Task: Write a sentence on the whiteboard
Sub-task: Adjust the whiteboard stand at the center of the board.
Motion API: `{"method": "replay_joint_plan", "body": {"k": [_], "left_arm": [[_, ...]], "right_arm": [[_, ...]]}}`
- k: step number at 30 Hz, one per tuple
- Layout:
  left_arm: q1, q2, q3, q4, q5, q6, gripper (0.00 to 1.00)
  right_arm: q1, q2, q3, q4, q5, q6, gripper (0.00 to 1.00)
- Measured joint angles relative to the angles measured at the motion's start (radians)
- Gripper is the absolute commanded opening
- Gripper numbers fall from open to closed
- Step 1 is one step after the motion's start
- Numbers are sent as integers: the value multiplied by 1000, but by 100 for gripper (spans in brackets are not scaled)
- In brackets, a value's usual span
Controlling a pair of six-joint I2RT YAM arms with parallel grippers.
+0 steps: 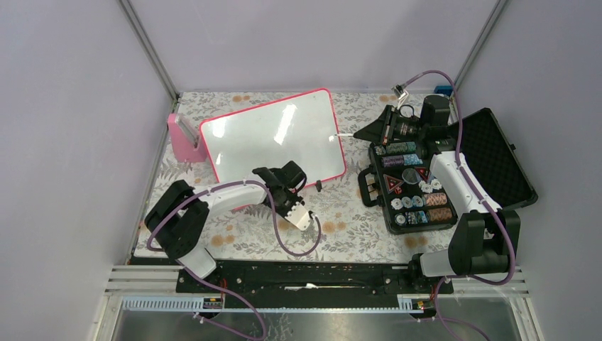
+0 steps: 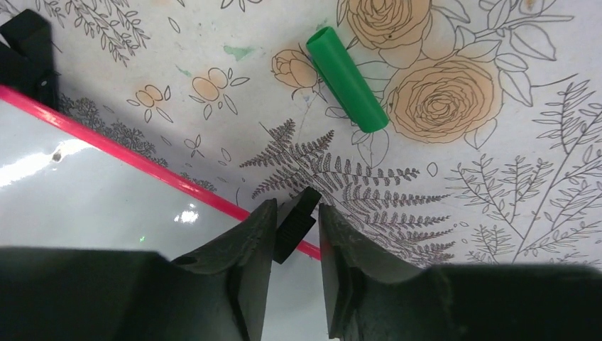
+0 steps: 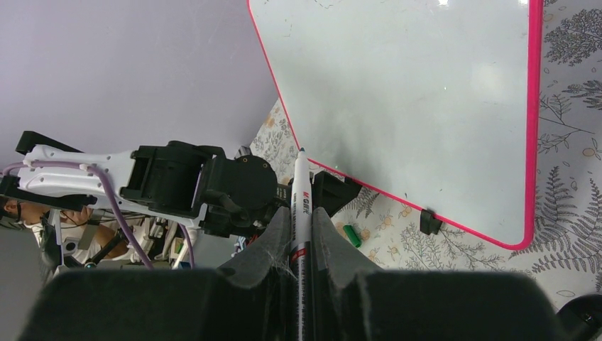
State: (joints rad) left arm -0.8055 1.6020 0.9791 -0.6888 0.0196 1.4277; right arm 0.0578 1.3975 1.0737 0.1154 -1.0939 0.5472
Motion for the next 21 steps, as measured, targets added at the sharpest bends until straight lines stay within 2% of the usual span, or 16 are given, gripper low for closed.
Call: {"method": "replay_joint_plan", "body": {"k": [11,21], "left_arm": [[-24,24,-3,10,-20,31,0],[-84,37,-3,38,-57,10,0]], "right_arm": [[0,0,0,0,0,0,0],[0,9,0,1,-7,0,0]]}}
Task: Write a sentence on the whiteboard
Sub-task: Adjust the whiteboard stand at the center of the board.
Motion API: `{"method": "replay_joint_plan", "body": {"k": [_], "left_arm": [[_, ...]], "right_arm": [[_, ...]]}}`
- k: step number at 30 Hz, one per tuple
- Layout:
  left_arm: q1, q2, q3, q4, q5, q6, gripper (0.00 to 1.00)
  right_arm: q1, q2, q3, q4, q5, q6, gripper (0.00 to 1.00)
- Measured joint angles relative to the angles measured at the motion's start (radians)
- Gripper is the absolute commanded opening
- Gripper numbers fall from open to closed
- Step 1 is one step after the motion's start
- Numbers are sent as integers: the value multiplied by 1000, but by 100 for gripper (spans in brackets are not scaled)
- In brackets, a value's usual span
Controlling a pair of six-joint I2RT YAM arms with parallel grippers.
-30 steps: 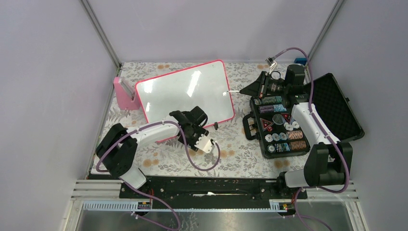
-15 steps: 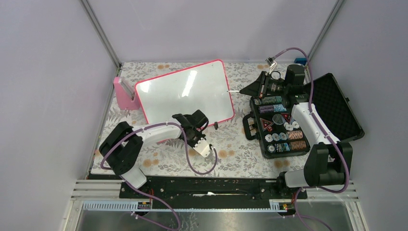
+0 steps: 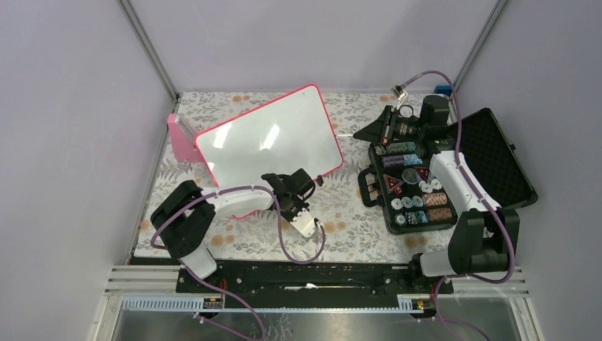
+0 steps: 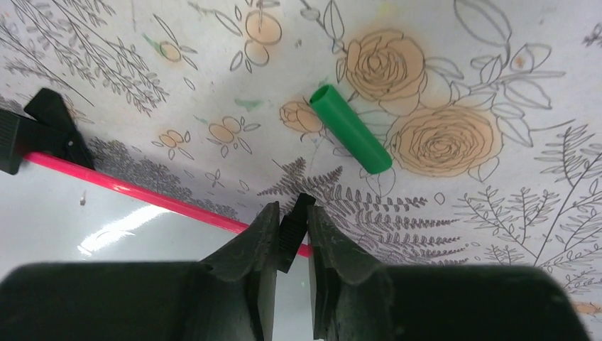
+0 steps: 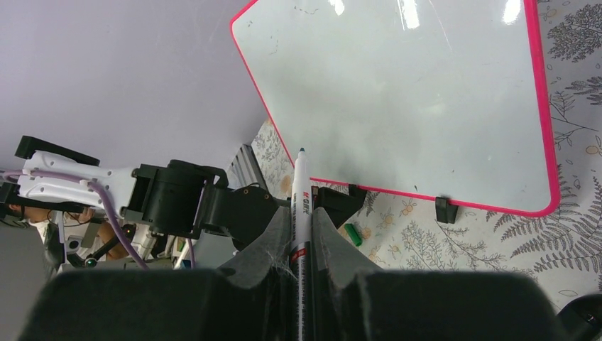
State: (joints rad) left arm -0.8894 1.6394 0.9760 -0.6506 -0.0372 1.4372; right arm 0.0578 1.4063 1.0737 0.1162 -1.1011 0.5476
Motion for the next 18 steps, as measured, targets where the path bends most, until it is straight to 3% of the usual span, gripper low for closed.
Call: {"method": "replay_joint_plan", "body": {"k": [18], "left_arm": [[-104,5,2,0,-23,-56,0]], "right_arm": [[0,1,0,2,-1,2,0]]}}
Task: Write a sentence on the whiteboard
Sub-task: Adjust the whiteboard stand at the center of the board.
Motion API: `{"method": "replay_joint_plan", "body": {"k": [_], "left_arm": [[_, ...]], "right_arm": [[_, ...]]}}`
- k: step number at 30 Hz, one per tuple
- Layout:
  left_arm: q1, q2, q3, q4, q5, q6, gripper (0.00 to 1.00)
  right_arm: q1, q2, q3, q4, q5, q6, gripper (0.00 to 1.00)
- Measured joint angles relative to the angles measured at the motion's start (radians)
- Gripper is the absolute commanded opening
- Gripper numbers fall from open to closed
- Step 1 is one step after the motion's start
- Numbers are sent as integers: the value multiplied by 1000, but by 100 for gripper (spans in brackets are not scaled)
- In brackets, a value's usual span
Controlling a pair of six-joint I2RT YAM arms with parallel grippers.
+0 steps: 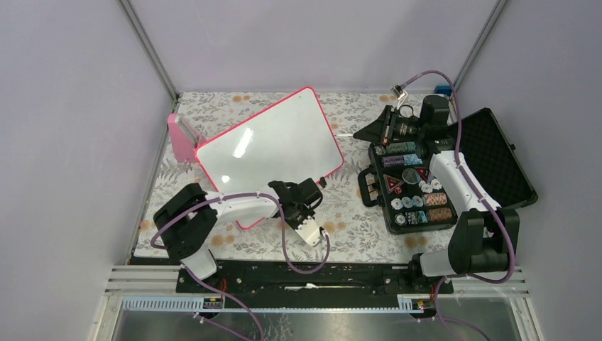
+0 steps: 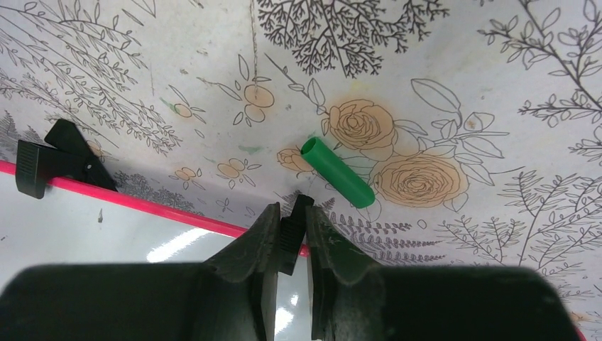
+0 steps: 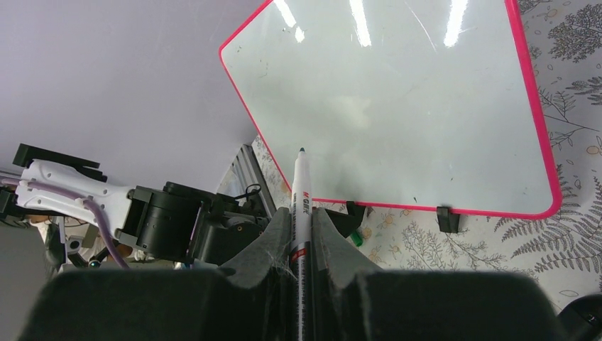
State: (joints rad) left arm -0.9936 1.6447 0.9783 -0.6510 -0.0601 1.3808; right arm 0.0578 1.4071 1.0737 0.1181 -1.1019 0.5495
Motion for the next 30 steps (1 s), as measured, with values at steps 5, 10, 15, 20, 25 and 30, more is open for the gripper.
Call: {"method": "replay_joint_plan", "body": {"k": [5,10,15,20,25,30], "left_arm": [[-12,-6,-23,19,-20,0,0],[-21,-24,-51,32,-35,1,9],[-23,-35,-53,24,-43,-22,32],[-25,-36,-47,-23,-42,-73,44],[-25,-55,21,-111,-33,-183,76],[-19,-129,173,-169,16,-364,99]], "right_arm": [[0,0,0,0,0,3,0],[0,0,0,0,0,6,0],[0,0,0,0,0,6,0],[0,0,0,0,0,6,0],[0,4,9,-5,-3,6,0],[1,24,61,-32,-11,-10,0]]}}
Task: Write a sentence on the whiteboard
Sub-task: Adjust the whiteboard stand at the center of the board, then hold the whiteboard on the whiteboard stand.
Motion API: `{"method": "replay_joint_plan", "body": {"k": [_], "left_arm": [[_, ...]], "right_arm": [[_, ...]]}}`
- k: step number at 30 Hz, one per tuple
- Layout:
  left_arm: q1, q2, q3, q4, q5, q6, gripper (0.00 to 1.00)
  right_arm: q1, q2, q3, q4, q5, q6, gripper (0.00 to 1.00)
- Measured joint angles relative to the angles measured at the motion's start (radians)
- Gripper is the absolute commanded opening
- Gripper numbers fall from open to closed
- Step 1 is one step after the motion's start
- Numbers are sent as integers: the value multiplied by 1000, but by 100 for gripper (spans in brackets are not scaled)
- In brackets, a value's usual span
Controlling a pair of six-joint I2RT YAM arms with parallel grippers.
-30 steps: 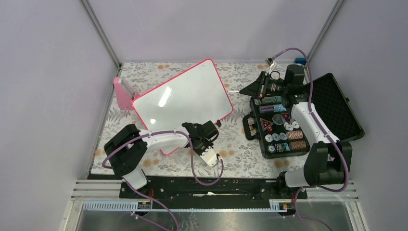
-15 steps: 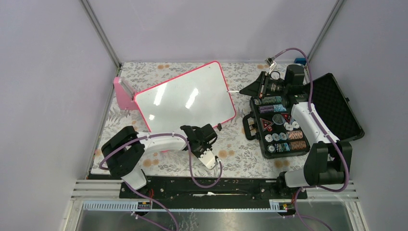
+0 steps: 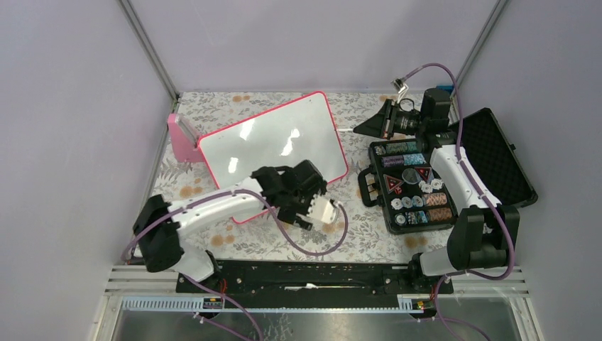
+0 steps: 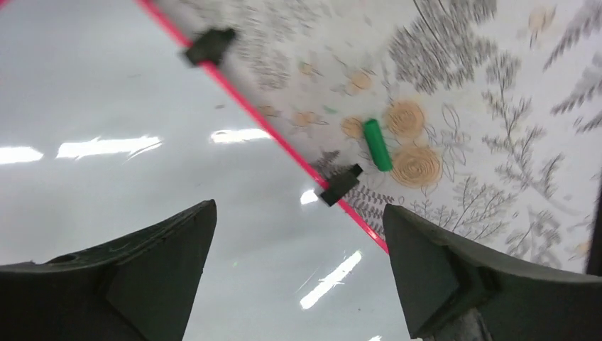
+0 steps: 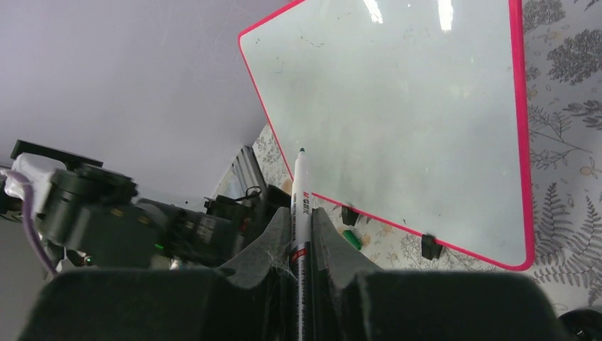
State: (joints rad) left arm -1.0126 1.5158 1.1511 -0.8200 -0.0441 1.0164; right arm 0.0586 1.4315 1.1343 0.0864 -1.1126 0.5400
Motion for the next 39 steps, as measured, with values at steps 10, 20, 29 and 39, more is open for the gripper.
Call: {"method": "replay_joint_plan", "body": {"k": [10,20,29,39], "left_arm": [[367,-219,156,37,284,-502,99],[982,-572,-35,236,440,-1045,99],[1358,-525,-73,233,614,-1154,97],[1392,-430,-105,273,716,-1085,61]], "right_arm": [[64,37,142,-148,6,-134,0],[327,167,397,-409,129,-410,0],[475,264,483,-457,191,-500,0],[548,322,566,-483,292,-589,0]]}}
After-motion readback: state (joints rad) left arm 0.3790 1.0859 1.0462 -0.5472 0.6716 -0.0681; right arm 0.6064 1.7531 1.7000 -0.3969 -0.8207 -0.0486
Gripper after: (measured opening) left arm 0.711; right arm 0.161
